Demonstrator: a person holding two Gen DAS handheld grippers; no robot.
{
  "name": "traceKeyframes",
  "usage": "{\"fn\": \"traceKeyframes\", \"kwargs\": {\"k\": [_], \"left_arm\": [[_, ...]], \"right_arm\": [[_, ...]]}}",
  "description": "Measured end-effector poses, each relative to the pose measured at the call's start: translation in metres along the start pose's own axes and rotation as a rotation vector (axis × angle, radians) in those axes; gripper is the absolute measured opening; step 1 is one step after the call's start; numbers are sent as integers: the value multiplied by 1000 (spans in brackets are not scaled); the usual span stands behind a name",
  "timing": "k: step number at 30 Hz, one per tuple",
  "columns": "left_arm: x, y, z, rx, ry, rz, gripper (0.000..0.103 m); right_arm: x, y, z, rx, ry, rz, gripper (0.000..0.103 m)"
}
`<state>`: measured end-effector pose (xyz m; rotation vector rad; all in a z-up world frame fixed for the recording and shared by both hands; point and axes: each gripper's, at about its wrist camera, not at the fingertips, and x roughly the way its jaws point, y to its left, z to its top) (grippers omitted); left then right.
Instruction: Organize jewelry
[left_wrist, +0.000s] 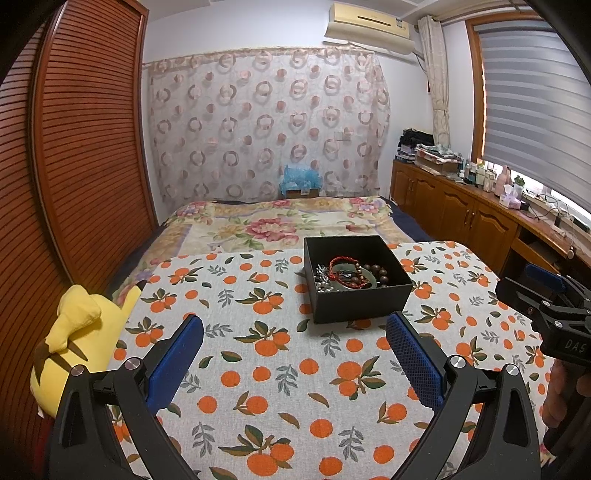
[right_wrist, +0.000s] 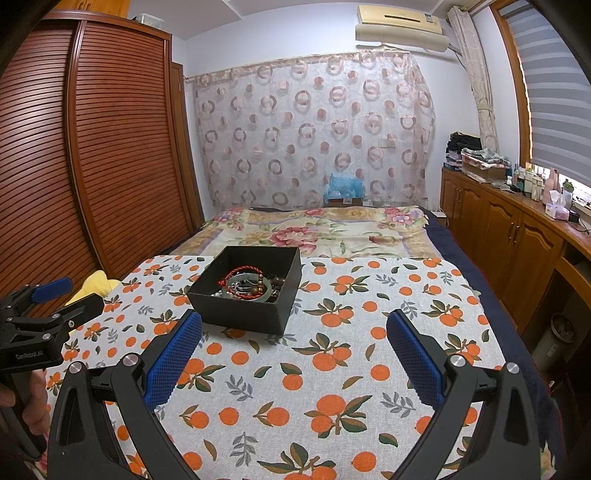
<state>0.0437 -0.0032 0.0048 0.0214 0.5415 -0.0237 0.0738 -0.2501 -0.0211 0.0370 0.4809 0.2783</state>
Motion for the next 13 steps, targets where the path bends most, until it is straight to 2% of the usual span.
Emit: {"fn": "traceKeyframes", "kwargs": {"k": [13], "left_arm": [[-1,-2,0,3,2,-2,96]], "right_arm": [[0,0,0,1,0,0,101]]}}
